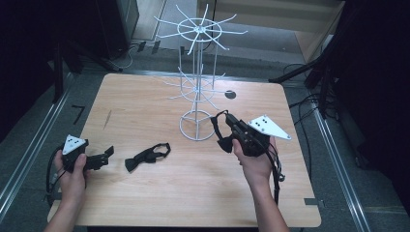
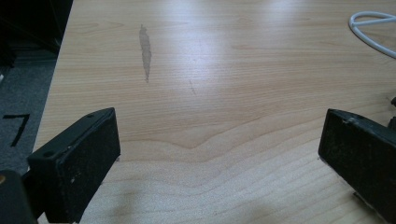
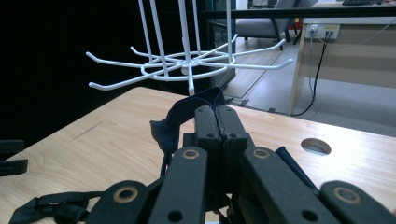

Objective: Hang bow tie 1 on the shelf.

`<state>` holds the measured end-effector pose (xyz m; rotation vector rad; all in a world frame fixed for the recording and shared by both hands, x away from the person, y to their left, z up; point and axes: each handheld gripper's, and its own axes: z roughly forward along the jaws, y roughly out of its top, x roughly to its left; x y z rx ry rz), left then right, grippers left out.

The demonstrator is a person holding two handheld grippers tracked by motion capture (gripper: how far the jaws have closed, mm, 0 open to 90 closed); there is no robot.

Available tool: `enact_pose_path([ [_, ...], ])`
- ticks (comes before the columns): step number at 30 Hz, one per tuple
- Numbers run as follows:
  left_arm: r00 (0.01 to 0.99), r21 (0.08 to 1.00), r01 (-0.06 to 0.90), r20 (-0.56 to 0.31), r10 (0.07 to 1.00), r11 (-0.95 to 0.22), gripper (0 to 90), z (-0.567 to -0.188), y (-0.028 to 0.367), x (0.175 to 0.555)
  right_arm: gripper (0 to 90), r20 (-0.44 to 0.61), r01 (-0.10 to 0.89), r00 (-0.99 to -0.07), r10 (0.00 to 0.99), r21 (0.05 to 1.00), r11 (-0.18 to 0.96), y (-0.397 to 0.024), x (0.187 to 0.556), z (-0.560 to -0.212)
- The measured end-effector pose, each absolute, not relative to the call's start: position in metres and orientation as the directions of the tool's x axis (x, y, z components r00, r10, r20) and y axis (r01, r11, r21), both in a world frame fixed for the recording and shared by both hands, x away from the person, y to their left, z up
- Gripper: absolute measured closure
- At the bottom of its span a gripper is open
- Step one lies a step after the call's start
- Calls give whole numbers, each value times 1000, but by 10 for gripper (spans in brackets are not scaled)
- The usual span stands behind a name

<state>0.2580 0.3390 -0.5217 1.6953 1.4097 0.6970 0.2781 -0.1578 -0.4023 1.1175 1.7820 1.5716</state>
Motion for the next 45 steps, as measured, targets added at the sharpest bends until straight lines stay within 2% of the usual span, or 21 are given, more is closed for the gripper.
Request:
enact_pose_path([
  [23, 231, 848, 526, -76, 970, -59, 0, -522, 338, 257, 900, 140, 201, -553, 822, 979, -31, -153, 277, -386],
  [45, 238, 844, 532, -71, 969, -68, 0, -522, 337, 258, 900, 148, 231, -523, 839, 972, -28, -149, 300, -403],
])
